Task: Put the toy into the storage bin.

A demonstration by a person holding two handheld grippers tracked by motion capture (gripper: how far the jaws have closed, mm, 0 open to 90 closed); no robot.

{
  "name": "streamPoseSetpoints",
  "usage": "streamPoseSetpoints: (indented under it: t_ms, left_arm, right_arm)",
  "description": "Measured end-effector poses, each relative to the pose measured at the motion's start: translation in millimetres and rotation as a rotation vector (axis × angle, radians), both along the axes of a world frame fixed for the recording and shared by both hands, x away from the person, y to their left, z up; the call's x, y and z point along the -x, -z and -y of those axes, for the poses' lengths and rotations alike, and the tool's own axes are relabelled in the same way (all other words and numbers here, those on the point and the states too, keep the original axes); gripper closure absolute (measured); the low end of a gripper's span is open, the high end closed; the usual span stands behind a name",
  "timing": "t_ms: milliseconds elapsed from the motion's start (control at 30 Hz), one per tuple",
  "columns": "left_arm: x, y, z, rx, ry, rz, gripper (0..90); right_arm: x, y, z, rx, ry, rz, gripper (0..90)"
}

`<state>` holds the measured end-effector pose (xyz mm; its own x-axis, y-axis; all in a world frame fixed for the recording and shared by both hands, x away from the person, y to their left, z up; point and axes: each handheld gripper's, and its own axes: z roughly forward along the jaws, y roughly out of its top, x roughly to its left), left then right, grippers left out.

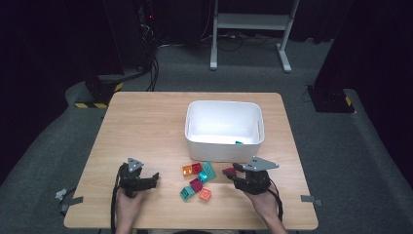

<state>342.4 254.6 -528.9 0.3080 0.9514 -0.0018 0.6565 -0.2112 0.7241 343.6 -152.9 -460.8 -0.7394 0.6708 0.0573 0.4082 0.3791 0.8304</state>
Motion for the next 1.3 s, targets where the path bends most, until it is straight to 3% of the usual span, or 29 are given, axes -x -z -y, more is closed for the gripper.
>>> streamPoseSetpoints:
  t_ms: [700,1000,1300]
  left_arm:
    - [-0.2,0.2,0.5,0.005,-0.003,0.002,10.4]
    - [-0.3,0.1,0.4,0.004,-0.002,0.002,10.4]
    - [-0.3,0.1,0.4,0.004,-0.002,0.001,10.4]
  right_arm:
    - [-8.5,-62.9,12.0,-0.045,-0.008,0.059,57.2]
    - [-25.2,-92.8,18.8,-0.093,0.004,0.053,57.3]
    - [-40.8,-104.8,25.9,-0.125,0.038,0.042,57.2]
